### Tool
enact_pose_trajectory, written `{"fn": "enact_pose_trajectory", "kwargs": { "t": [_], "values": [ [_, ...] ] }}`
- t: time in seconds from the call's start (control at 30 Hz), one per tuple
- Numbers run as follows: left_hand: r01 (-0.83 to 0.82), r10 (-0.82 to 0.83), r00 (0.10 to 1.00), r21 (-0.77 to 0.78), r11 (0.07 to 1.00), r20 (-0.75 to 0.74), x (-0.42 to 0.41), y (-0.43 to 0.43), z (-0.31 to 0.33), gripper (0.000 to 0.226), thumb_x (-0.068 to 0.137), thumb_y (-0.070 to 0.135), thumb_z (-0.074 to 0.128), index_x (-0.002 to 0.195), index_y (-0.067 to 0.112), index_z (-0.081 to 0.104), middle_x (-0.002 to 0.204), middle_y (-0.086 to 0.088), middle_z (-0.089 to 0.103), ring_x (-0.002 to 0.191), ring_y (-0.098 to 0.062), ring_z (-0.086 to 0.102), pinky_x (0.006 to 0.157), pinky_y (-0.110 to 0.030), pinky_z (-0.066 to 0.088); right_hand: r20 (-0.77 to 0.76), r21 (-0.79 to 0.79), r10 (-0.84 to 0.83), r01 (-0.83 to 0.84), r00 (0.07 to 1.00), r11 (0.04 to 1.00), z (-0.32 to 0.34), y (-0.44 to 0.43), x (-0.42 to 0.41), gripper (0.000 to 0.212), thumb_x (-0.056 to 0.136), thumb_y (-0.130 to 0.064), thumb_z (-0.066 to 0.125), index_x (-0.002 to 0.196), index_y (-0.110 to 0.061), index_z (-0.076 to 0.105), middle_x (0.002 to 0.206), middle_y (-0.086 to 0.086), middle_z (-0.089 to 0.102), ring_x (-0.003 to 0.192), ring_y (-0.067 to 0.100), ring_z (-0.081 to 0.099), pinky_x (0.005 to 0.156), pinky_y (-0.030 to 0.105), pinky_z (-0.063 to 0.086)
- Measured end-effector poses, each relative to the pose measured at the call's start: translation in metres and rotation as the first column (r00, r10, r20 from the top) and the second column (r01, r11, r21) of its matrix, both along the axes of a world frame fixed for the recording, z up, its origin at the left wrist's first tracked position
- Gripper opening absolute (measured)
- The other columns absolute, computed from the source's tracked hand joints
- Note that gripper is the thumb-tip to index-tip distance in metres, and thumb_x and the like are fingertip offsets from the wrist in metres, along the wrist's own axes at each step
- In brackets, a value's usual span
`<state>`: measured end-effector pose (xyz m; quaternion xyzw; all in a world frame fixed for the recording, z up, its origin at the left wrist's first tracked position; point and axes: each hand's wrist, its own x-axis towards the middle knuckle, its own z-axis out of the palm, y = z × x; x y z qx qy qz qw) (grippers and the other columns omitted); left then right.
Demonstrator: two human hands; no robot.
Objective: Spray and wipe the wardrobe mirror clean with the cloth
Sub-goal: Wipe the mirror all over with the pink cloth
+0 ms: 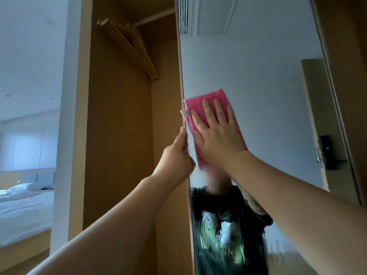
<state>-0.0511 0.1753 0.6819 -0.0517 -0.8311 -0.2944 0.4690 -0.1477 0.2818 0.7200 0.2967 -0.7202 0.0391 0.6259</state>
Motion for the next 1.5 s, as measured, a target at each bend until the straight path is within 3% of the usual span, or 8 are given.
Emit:
{"fn": "enact_pose_trajectory", "kwargs": {
  "t": [0.13, 0.33, 0.53, 0.93, 1.1, 1.2, 1.37, 1.5],
  "values": [
    [-0.007, 0.006, 1.0, -0.024, 1.0, -0.011, 0.002, 0.002, 0.0, 0.074, 0.087, 0.001, 0.041, 0.149, 0.034, 0.019, 0.083, 0.002, 0.065, 0.068, -0.015, 0.067, 0.059, -0.034, 0.059, -0.014, 0.018, 0.03, -0.029, 0.999, 0.999, -0.022, 0.002, 0.0, 0.065, 0.098, -0.049, 0.009, 0.153, -0.018, 0.024, 0.157, 0.019, 0.027, 0.143, 0.047, 0.022, 0.115, 0.062, 0.019],
    [-0.029, 0.029, 1.0, -0.044, 0.999, 0.0, 0.004, 0.002, 0.001, 0.073, 0.087, -0.001, 0.042, 0.15, 0.028, 0.02, 0.084, 0.006, 0.063, 0.065, -0.007, 0.065, 0.051, -0.014, 0.052, -0.009, 0.039, 0.069, -0.069, 0.998, 0.997, -0.055, 0.01, 0.002, 0.063, 0.1, -0.046, 0.007, 0.154, -0.016, 0.021, 0.158, 0.021, 0.023, 0.144, 0.047, 0.018, 0.116, 0.061, 0.015],
    [-0.018, 0.018, 1.0, -0.05, 0.999, -0.002, 0.007, 0.002, 0.0, 0.07, 0.092, 0.008, 0.044, 0.151, 0.029, 0.014, 0.09, 0.008, 0.064, 0.073, -0.009, 0.067, 0.064, -0.023, 0.059, 0.007, 0.065, 0.073, -0.073, 0.997, 0.995, -0.068, 0.014, 0.007, 0.062, 0.099, -0.044, 0.013, 0.153, -0.016, 0.024, 0.158, 0.021, 0.024, 0.144, 0.047, 0.019, 0.116, 0.062, 0.015],
    [0.065, -0.064, 0.998, 0.049, 0.997, -0.02, 0.006, 0.001, -0.008, 0.071, 0.091, 0.006, 0.047, 0.15, 0.032, 0.016, 0.096, 0.018, 0.059, 0.075, 0.011, 0.062, 0.054, -0.004, 0.045, -0.025, 0.128, 0.125, -0.121, 0.992, 0.984, -0.1, 0.02, -0.002, 0.057, 0.099, -0.04, 0.027, 0.151, -0.018, 0.028, 0.157, 0.02, 0.026, 0.145, 0.044, 0.018, 0.117, 0.06, 0.013],
    [0.153, -0.145, 0.988, 0.188, 0.97, -0.054, 0.0, -0.004, -0.042, 0.072, 0.079, 0.002, 0.043, 0.144, 0.029, 0.03, 0.115, 0.01, 0.058, 0.082, 0.007, 0.065, 0.06, -0.016, 0.054, -0.027, 0.159, 0.11, -0.105, 0.994, 0.982, -0.099, 0.022, -0.003, 0.059, 0.1, -0.042, 0.023, 0.153, -0.017, 0.025, 0.158, 0.021, 0.023, 0.145, 0.045, 0.017, 0.115, 0.061, 0.015],
    [0.166, -0.162, 0.986, 0.305, 0.938, -0.037, -0.005, -0.011, -0.076, 0.068, 0.079, 0.001, 0.044, 0.14, 0.031, 0.036, 0.118, 0.001, 0.061, 0.086, -0.01, 0.069, 0.068, -0.028, 0.059, -0.025, 0.151, 0.133, -0.128, 0.991, 0.98, -0.097, 0.022, 0.0, 0.057, 0.101, -0.04, 0.023, 0.151, -0.015, 0.029, 0.156, 0.022, 0.027, 0.144, 0.045, 0.021, 0.115, 0.063, 0.017],
    [0.076, -0.105, 0.992, 0.32, 0.944, 0.076, -0.004, -0.012, -0.138, 0.063, 0.088, -0.003, 0.038, 0.143, 0.027, 0.036, 0.12, 0.008, 0.059, 0.099, 0.007, 0.059, 0.067, -0.005, 0.046, -0.048, 0.165, 0.143, -0.133, 0.989, 0.977, -0.09, 0.022, 0.004, 0.056, 0.098, -0.036, 0.029, 0.149, -0.013, 0.035, 0.156, 0.022, 0.028, 0.145, 0.043, 0.021, 0.118, 0.058, 0.012],
    [0.094, -0.137, 0.985, 0.344, 0.934, 0.103, 0.0, -0.011, -0.169, 0.064, 0.088, -0.011, 0.038, 0.144, 0.02, 0.035, 0.099, 0.032, 0.059, 0.092, 0.017, 0.057, 0.074, -0.007, 0.048, -0.037, 0.191, 0.121, -0.111, 0.992, 0.975, -0.091, 0.019, 0.005, 0.057, 0.097, -0.035, 0.026, 0.149, -0.013, 0.035, 0.156, 0.021, 0.029, 0.144, 0.043, 0.023, 0.118, 0.058, 0.011]
  ]
}}
